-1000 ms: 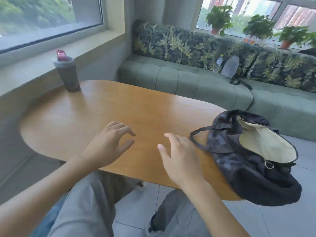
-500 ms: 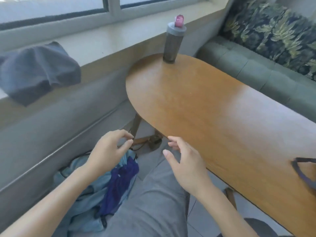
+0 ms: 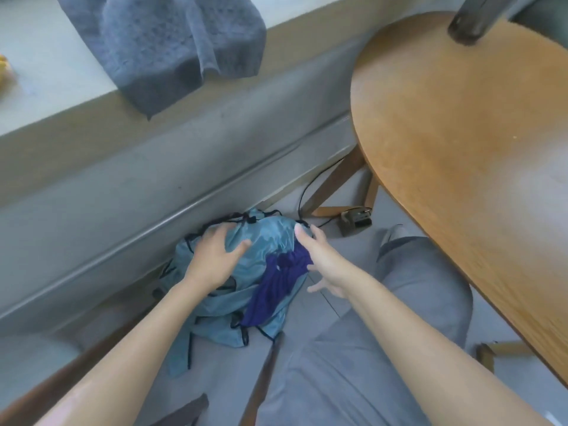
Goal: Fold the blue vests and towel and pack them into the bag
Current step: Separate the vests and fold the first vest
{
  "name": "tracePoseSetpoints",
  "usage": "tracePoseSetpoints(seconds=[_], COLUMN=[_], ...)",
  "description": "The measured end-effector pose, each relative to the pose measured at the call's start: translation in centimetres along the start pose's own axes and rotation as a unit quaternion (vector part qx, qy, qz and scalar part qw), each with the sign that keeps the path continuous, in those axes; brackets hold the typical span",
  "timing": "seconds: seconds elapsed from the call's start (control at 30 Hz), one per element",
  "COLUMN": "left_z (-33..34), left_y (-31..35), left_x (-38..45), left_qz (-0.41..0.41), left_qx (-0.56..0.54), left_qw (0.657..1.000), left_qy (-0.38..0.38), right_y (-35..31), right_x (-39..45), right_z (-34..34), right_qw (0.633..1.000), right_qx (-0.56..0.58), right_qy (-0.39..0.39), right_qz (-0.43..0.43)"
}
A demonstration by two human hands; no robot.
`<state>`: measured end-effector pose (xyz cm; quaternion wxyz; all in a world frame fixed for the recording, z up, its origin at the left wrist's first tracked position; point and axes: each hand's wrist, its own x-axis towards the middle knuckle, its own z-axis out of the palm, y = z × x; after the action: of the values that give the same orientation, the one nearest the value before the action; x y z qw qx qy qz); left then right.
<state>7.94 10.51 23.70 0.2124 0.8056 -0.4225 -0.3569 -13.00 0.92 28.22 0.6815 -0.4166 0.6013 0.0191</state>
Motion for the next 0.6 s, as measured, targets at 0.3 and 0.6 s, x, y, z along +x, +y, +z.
tracePoseSetpoints(seconds=[0.3,0.6], left_z=[3.9,8.1], left_y=[-10.2,-17.9], left_x=[4.6,7.3], left_qz=[-0.325,-0.495], left_qx=[-0.226,-0.356], left_qw=[0.918,0.792], left_qy=[0.007,0.032], right_y=[2.6,4.4], right_x=[9.6,18.0], right_z=[1.6,1.8], right_qw=[0.994,0.990], right_qx=[0.027,0.013], right_qy=[0.011,-0.014], right_qz=[0.108,0.136])
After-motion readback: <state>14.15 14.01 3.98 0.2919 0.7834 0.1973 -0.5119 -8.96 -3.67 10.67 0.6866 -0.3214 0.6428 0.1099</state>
